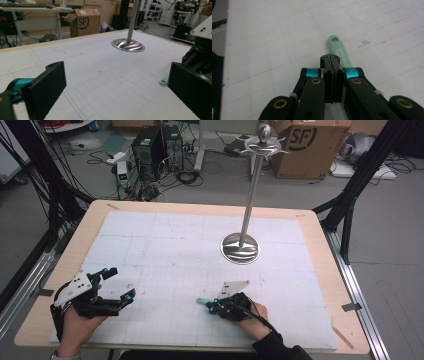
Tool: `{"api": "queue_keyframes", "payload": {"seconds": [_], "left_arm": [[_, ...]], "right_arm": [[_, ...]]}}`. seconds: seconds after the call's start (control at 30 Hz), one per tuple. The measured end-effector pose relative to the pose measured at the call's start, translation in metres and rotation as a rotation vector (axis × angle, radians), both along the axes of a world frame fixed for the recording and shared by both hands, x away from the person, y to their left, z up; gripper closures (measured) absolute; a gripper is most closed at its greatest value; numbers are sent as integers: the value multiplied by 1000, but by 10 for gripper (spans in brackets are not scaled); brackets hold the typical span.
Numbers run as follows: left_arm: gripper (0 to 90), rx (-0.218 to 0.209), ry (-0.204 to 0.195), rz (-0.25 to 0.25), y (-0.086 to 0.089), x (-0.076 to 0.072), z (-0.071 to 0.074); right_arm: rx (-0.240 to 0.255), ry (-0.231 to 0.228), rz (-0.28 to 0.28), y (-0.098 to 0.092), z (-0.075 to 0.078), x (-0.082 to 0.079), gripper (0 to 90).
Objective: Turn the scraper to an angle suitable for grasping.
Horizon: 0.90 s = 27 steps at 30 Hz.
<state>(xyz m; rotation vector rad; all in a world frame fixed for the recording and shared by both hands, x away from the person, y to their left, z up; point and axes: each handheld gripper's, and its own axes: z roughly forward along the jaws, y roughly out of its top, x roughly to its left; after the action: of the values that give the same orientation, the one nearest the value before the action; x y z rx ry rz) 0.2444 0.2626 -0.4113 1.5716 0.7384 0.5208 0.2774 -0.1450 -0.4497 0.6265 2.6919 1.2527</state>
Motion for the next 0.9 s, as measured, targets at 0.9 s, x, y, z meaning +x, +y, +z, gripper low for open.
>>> {"api": "queue_keyframes", "payload": {"seconds": [0.9], "left_arm": [[26, 0, 7, -12, 1, 1, -2]], "right_arm": [[178, -70, -103, -70, 27, 7, 585]]}}
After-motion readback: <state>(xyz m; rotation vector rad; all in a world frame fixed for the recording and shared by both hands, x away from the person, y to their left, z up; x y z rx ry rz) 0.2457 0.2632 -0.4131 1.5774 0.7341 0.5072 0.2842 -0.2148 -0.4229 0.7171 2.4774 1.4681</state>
